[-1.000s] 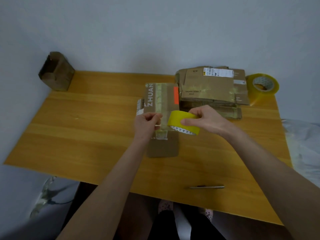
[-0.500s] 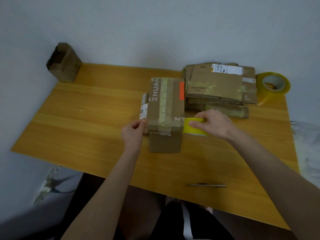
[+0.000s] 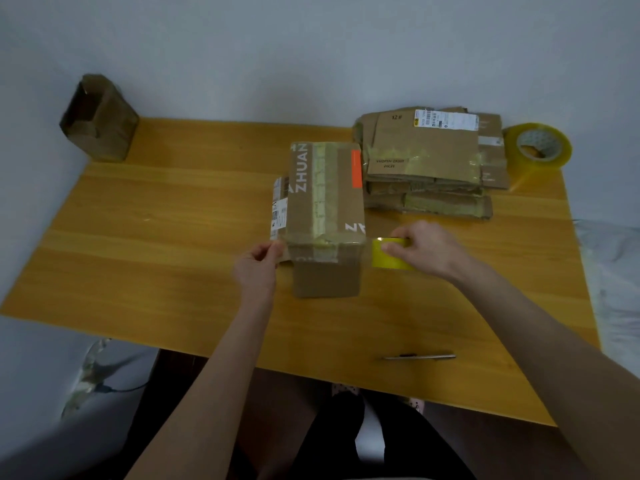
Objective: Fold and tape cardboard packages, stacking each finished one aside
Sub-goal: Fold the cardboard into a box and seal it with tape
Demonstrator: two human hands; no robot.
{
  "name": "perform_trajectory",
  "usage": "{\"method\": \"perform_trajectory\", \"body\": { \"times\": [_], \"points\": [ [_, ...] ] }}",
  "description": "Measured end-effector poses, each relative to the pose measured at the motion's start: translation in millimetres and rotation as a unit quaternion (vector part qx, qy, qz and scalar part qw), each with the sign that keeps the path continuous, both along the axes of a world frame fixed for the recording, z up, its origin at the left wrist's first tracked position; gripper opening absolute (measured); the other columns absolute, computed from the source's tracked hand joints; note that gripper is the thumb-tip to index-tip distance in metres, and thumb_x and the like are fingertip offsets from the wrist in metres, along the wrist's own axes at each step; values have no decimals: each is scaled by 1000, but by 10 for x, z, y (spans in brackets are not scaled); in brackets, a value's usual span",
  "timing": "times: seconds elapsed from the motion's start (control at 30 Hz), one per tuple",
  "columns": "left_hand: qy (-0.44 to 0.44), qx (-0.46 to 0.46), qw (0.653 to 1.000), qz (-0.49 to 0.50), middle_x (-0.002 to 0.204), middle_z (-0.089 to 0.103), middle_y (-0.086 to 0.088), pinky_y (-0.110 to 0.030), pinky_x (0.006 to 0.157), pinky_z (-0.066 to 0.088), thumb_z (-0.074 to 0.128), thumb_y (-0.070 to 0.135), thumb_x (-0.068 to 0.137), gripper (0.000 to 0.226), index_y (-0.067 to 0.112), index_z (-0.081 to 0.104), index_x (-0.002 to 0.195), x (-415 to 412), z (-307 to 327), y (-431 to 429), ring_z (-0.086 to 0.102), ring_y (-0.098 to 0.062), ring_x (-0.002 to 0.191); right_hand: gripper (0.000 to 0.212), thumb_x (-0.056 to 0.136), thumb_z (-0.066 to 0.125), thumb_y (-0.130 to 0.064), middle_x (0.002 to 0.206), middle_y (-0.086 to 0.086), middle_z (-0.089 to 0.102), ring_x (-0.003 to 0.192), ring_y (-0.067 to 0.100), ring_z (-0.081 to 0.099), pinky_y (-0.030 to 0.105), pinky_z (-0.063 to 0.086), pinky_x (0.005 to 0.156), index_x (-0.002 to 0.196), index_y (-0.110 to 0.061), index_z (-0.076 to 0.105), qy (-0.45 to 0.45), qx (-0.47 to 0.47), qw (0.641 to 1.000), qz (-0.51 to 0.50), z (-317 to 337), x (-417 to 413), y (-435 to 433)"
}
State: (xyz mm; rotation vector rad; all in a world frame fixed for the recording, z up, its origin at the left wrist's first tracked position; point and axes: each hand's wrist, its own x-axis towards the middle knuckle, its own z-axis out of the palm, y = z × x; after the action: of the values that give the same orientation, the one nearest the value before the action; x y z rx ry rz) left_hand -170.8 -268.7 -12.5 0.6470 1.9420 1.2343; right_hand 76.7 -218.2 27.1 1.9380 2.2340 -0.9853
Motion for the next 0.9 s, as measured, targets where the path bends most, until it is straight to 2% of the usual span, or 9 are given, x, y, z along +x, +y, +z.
{"method": "perform_trajectory", "body": {
  "times": [0.1, 0.3, 0.37, 0.43, 0.53, 0.63, 0.73, 0.83, 0.9],
  "points": [
    [27, 3, 1000, 11, 77, 66, 6, -10, 66, 48, 67, 19, 88, 6, 14, 68, 86, 8, -33, 15, 59, -2, 73, 46, 94, 46, -56, 115, 7, 67, 109, 28, 58, 35, 46, 83, 127, -27, 59, -107, 80, 991, -2, 30, -108, -22],
    [56, 4, 998, 8, 81, 67, 4, -3, 60, 44, 68, 17, 86, 13, 6, 73, 91, -18, -147, 87, 59, 0, 74, 45, 97, 43, -52, 108, 6, 69, 106, 25, 60, 39, 45, 93, 130, -26, 57, -116, 90, 989, -18, -39, -217, -37],
    [57, -1, 998, 10, 84, 69, 2, -6, 65, 46, 68, 17, 87, 12, 7, 73, 92, -24, -181, 128, 61, -4, 78, 45, 97, 42, -52, 108, 7, 68, 108, 25, 59, 39, 42, 96, 131, -26, 56, -121, 92, 988, -23, -75, -259, -8],
    [41, -6, 999, 13, 83, 69, 4, -16, 75, 48, 67, 18, 87, 5, 15, 71, 86, -40, -214, 173, 63, -8, 83, 45, 98, 42, -52, 108, 7, 68, 109, 26, 59, 40, 40, 98, 132, -26, 55, -123, 86, 988, -22, -129, -288, 37],
    [24, -15, 1000, -9, 79, 68, 6, -25, 80, 51, 66, 17, 88, 12, 23, 67, 78, -72, -288, 232, 64, -12, 84, 43, 98, 43, -50, 110, 6, 68, 109, 26, 59, 40, 41, 98, 131, -26, 56, -124, 67, 990, -25, -215, -316, 102],
    [6, -25, 999, -22, 77, 67, 1, -31, 81, 55, 64, 15, 90, 11, 17, 67, 80, -103, -384, 296, 66, -18, 83, 43, 97, 45, -51, 107, 7, 69, 105, 26, 61, 39, 45, 94, 129, -25, 57, -109, 59, 992, -37, -303, -335, 152],
    [-24, -36, 999, -29, 77, 66, -3, -34, 84, 56, 61, 14, 92, 12, 4, 67, 90, -121, -446, 356, 64, -16, 77, 43, 96, 47, -49, 107, 7, 69, 102, 26, 61, 36, 47, 84, 128, -23, 59, -88, 55, 993, -49, -381, -365, 198],
    [-6, -37, 998, -46, 86, 67, -7, -31, 79, 57, 60, 17, 93, 14, 4, 66, 97, -135, -487, 392, 68, -26, 87, 44, 96, 48, -49, 112, 8, 68, 107, 28, 61, 39, 48, 90, 129, -22, 58, -83, 48, 994, -54, -433, -414, 241],
    [-21, -41, 997, -54, 104, 63, -10, -26, 73, 57, 60, 19, 93, 31, 7, 57, 122, -143, -477, 426, 67, -28, 95, 44, 96, 48, -49, 112, 9, 68, 107, 28, 60, 41, 49, 92, 129, -21, 59, -84, 50, 994, -55, -458, -435, 252]
  ]
}}
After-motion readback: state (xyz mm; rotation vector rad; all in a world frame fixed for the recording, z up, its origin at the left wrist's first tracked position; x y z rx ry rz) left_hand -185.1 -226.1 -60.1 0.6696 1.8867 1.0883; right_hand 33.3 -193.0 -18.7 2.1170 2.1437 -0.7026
